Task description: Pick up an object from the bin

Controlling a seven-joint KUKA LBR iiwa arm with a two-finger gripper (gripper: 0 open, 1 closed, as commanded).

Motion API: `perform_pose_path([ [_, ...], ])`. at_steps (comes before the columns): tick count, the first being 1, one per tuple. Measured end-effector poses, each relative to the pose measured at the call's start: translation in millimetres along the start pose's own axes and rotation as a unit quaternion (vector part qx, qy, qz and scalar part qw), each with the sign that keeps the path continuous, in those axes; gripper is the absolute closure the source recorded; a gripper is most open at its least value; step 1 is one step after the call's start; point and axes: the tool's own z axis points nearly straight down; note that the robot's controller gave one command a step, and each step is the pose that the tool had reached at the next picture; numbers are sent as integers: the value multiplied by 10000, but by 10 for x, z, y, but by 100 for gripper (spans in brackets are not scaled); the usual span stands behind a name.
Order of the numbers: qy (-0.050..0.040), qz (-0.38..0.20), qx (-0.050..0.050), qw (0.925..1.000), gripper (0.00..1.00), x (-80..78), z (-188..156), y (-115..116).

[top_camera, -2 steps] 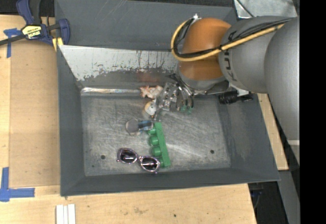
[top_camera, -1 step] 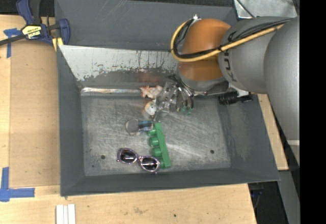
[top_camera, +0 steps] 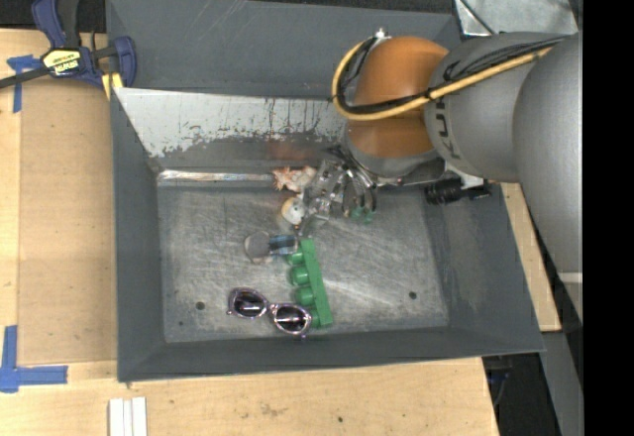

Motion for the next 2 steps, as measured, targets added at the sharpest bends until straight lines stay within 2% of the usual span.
perform_pose_path([
  [2, 34, 8, 30, 10000, 0, 61, -3, 13],
])
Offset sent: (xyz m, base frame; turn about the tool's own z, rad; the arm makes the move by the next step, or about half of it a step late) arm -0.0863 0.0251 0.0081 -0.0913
